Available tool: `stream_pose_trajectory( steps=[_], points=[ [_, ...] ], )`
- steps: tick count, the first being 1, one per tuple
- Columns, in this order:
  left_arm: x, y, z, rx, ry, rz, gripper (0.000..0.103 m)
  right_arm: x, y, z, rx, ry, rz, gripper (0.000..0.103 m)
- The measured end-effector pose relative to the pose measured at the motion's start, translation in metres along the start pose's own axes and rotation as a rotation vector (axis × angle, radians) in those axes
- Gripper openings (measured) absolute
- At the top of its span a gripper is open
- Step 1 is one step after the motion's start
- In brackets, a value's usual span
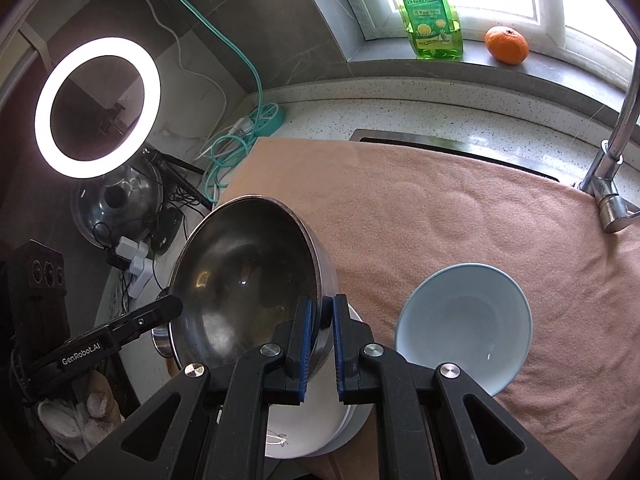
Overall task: Organize plates and bowls
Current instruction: 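Carry the steel bowl with both tools over the white plate stack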
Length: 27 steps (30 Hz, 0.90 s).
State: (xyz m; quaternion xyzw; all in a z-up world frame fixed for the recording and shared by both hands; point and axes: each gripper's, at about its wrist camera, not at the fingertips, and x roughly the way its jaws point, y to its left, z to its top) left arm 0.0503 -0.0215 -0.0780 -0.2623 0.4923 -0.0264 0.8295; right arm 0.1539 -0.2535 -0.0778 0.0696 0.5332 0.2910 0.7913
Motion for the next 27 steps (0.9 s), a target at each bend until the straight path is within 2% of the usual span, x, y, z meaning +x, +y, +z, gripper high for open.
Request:
stream_pose_trajectory(
  steps=[14,27],
  points=[
    [-0.003,0.021,-0.021,-0.013,0.045,0.0,0.009,0.018,0.01,-0.044,0.039,0.057,-0.015,0.01],
    [-0.002,0.03,-0.03,-0.007,0.077,-0.009,0.009,0.02,0.01,-0.064,0.096,0.056,-0.005,0.01]
  ],
)
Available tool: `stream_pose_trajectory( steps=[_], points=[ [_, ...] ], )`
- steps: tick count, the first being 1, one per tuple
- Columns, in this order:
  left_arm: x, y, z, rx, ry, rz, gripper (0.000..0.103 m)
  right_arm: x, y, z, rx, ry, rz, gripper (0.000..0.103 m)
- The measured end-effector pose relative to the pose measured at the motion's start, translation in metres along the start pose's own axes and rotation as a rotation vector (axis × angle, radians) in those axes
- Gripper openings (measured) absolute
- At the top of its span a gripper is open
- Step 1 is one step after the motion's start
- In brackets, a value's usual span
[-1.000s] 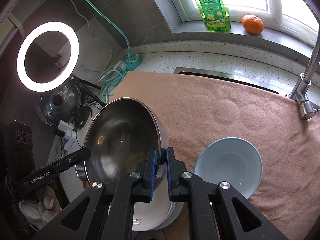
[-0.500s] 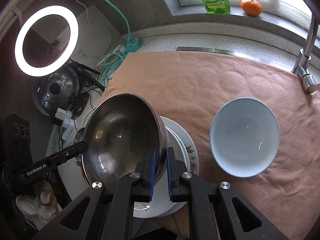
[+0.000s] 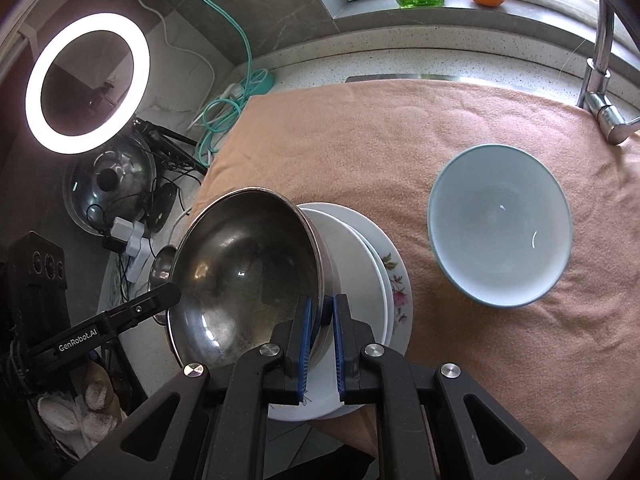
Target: Organize plates and bowls
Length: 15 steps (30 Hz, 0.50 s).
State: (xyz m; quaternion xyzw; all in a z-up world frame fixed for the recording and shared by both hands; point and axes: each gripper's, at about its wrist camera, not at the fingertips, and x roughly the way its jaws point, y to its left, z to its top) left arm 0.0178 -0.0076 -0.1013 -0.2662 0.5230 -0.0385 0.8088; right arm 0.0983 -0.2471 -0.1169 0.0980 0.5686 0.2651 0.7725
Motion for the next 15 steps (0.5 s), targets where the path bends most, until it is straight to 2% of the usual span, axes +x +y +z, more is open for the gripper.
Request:
stream_pose_trajectory(
  steps=[15],
  points=[
    [0.0017,0.0036,-0.0035,0.008,0.014,-0.01,0.009,0.0013,-0.0018,-0.0081,0.019,0.001,-0.002,0.01]
  ],
)
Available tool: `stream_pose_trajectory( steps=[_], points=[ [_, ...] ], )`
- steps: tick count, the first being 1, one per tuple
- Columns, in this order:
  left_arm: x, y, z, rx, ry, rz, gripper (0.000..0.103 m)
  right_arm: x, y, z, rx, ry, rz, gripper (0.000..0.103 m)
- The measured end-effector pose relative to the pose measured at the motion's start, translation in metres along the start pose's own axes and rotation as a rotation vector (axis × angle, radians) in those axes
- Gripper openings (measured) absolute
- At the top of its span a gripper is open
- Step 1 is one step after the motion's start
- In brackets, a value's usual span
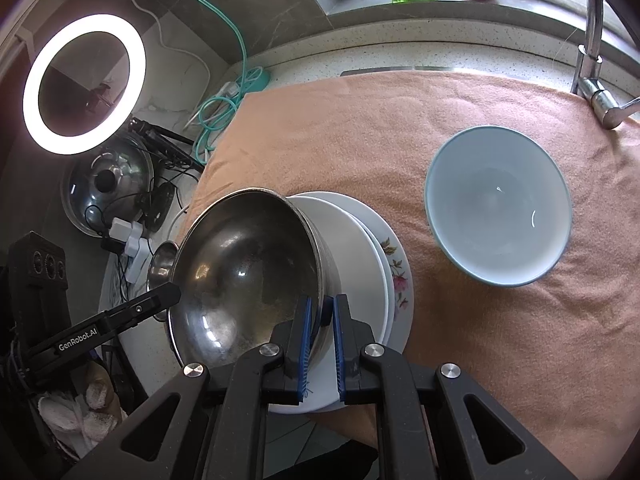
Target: Organize plates and bowls
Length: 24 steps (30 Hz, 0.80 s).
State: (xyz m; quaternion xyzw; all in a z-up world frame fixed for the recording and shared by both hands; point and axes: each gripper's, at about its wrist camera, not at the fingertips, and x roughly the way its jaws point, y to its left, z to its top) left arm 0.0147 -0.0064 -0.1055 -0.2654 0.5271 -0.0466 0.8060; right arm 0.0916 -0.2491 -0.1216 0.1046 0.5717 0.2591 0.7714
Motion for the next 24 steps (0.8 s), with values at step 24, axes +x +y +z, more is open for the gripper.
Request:
stream_pose_trajectory(
  steps=[24],
  points=[
    [-0.021,0.01,-0.005,-0.022,-0.052,-0.003,0.009,-0.017,-0.008,-0.002,0.038,-0.047,0.01,0.012]
  ],
)
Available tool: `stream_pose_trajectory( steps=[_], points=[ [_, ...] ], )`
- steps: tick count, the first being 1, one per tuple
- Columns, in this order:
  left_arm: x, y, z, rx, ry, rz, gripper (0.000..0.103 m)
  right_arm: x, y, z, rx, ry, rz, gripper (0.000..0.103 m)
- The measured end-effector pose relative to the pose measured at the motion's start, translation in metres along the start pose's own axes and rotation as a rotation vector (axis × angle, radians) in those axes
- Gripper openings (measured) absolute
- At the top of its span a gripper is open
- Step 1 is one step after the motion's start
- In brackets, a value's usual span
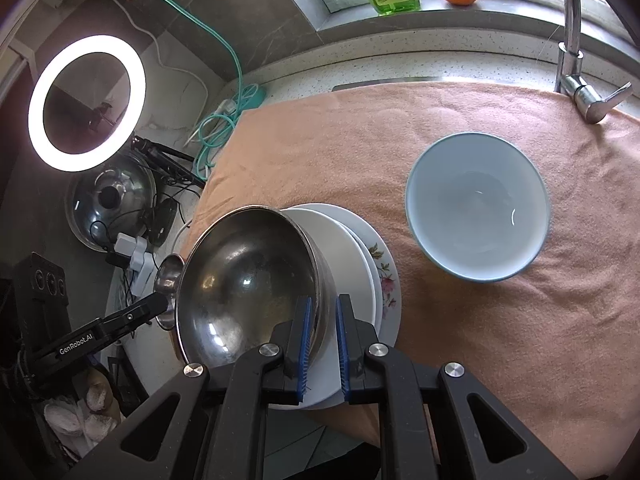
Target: Organize plates and bowls
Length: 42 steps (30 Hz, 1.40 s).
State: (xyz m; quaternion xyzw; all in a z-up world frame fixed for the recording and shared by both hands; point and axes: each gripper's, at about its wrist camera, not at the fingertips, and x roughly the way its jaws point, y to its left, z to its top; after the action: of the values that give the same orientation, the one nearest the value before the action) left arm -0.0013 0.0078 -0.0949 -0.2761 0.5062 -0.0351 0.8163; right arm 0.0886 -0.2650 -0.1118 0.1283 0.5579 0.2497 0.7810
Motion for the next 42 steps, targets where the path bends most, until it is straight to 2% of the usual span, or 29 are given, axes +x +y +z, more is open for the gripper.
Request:
stream_pose_trajectory(
  steps=[18,27,42],
  points=[
    [0.007,-0.008,0.002,0.022,0.015,-0.02,0.009,0.007,0.003,0.0,-0.003,0.017,0.016,0.012],
    [0.017,-0.011,0.003,0.028,0.038,-0.018,0.009,0.009,0.0,0.001,-0.002,0.026,0.018,0.012],
    [0.02,-0.016,0.002,0.056,0.031,0.004,0.009,0.02,0.0,0.002,-0.027,0.062,0.009,0.011]
  ],
)
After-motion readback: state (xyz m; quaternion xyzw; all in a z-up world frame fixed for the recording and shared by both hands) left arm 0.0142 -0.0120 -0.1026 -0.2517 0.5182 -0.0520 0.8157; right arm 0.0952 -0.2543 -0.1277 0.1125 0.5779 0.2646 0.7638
